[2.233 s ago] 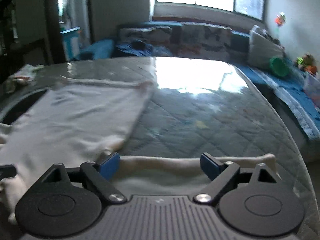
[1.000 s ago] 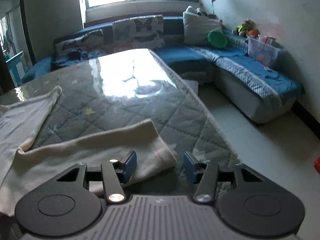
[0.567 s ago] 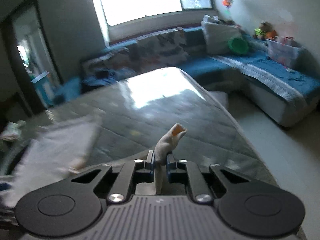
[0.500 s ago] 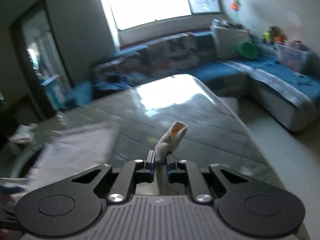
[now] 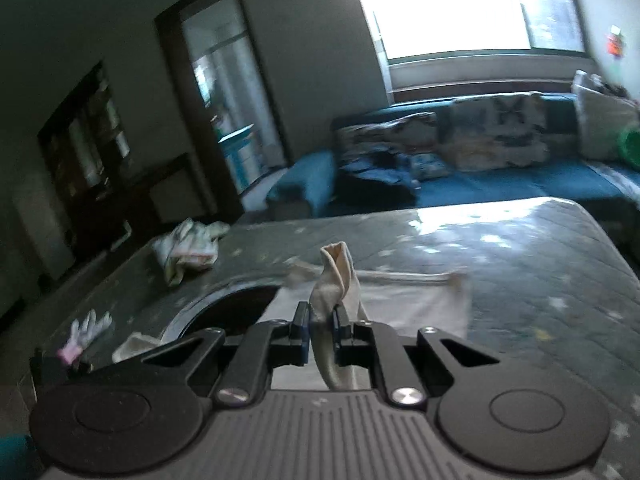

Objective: Fold clothes
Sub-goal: 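Grasp the other sleeve cuff with the right gripper and fold it across the body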

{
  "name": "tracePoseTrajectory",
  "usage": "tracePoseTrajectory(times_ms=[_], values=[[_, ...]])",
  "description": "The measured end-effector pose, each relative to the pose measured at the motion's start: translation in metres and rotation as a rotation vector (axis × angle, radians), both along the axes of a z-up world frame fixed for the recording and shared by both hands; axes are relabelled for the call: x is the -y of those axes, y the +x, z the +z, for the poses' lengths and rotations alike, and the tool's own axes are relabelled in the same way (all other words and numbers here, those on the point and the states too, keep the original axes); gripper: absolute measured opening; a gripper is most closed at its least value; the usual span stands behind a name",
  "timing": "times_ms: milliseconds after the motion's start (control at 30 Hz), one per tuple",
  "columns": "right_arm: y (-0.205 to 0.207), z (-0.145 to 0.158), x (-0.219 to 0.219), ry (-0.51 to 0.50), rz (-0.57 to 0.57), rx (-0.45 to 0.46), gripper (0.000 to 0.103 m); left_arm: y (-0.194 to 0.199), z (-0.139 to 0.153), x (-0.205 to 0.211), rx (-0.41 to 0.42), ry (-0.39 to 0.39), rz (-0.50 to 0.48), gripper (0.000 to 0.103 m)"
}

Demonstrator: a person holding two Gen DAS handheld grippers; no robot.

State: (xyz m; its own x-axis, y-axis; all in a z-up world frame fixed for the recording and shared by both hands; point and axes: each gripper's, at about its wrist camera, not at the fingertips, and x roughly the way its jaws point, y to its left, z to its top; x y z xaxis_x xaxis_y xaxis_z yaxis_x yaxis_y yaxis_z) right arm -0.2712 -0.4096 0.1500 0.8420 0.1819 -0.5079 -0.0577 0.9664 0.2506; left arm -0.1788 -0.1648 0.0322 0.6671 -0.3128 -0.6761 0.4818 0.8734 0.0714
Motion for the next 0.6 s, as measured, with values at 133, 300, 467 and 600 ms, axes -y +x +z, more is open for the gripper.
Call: tracePoseTrajectory(times_ms=[133,300,467,600], values=[[0.02,-0.018,-0.036,-0.018,0.06,-0.049,0.01,0.001,-0.001,-0.009,-0.003,-0.005,0.021,0.103],[0.036,-0.045,-0.061,-0.011,0.107,-0.11,0.01,0.003,-0.004,-0.017,-0.013,-0.005,0.044,0.103],[0.043,-0.063,-0.071,-0.003,0.136,-0.13,0.022,0.005,-0.007,-0.019,-0.022,0.001,0.051,0.103],[0.038,-0.058,-0.061,-0.022,0.143,-0.117,0.022,0.007,-0.006,-0.018,-0.02,0.001,0.057,0.103]])
